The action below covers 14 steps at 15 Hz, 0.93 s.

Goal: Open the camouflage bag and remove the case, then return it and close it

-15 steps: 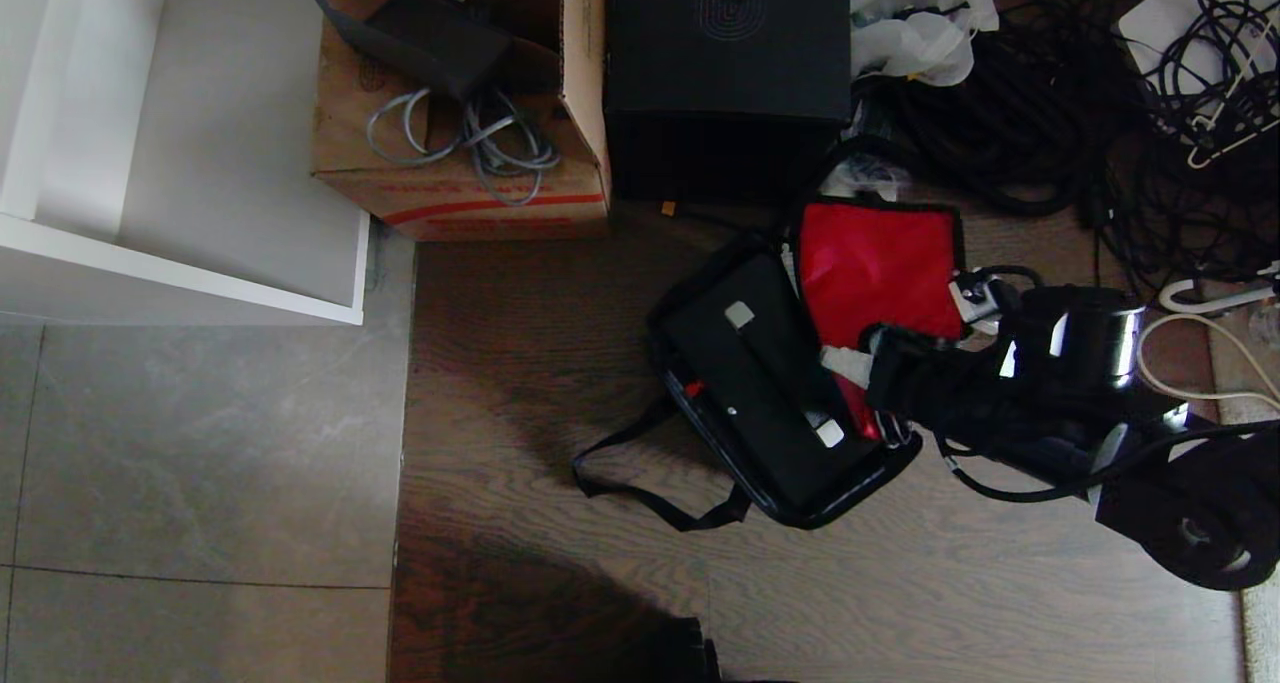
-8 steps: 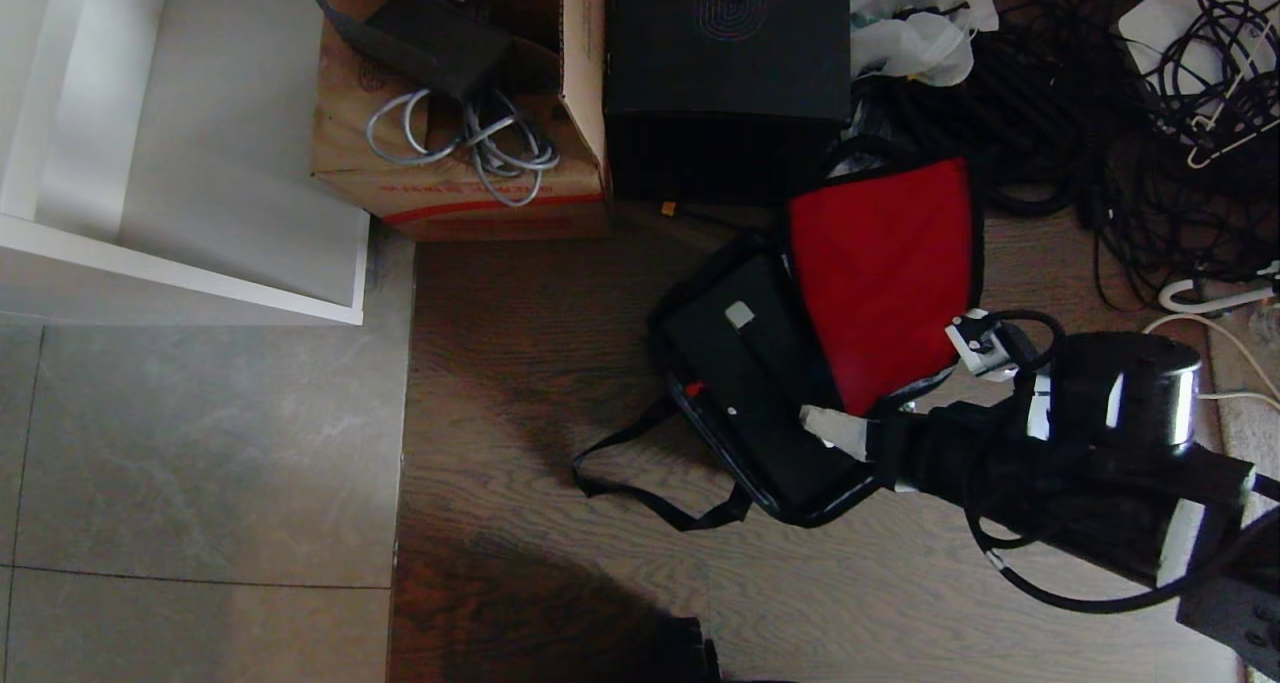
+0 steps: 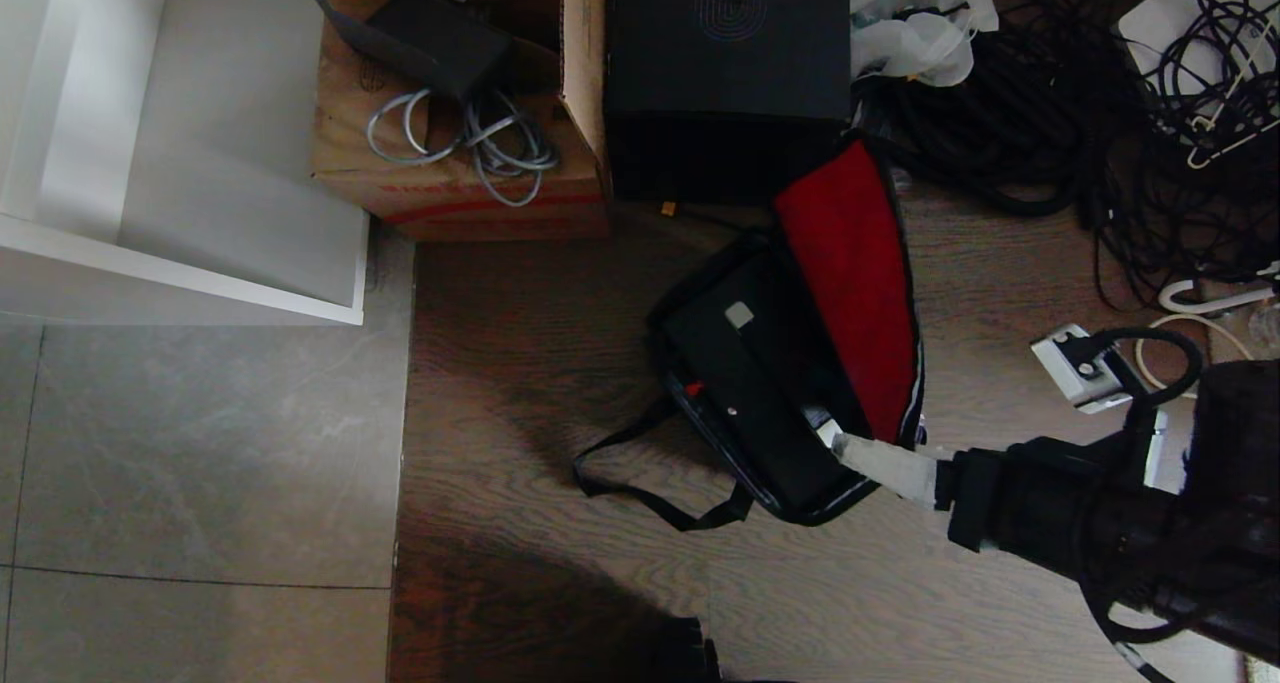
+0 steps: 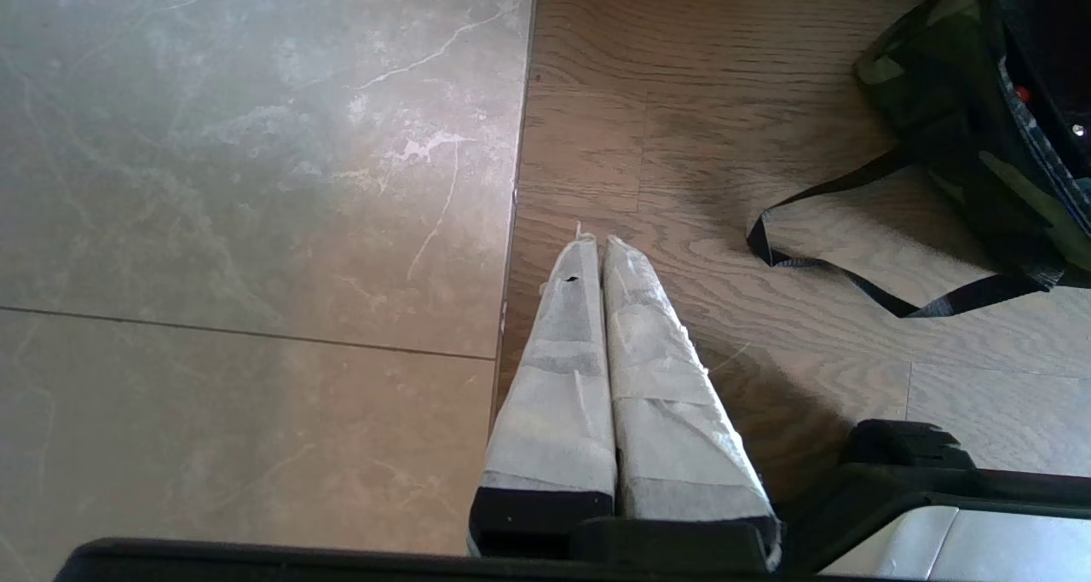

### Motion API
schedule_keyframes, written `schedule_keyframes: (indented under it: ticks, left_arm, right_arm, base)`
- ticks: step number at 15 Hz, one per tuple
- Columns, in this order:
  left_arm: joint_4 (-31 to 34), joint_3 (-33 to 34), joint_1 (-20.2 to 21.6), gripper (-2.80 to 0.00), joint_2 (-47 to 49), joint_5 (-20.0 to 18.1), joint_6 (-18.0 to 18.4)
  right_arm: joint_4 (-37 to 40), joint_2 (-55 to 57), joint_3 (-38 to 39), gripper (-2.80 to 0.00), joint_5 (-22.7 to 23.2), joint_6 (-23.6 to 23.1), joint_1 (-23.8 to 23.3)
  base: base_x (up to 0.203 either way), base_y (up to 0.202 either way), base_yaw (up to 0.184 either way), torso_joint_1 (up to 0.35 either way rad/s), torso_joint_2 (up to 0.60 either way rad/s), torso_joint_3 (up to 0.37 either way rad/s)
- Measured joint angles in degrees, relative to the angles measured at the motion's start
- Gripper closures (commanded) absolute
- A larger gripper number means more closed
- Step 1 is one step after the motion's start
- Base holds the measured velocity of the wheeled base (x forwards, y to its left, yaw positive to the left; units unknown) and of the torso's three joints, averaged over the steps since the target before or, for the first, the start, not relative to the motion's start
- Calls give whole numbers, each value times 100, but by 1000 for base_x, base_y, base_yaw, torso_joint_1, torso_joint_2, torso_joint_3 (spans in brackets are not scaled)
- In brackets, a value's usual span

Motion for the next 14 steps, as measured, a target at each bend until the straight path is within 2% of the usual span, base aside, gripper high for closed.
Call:
schedule_keyframes:
  ticks: [5,8,12,14]
  left_arm:
    - [0,0,0,0,0,0,0]
    - [2,0,0,0,0,0,0]
    - [1,0,0,0,0,0,0]
    - [0,0,0,0,0,1,-2]
  right_arm:
    - [1417,-1058,87,-280,48,-9,87]
    - [1424,-1414,40,-280,47,14,90]
    - [1410,-1472,-154,-280,36,488,83]
    - [1455,-1316,-287,-280,11,523,-17]
  base:
    - [0,0,0,0,0,0]
    - [0,0,0,0,0,0]
    - [0,0,0,0,0,0]
    - [0,0,0,0,0,0]
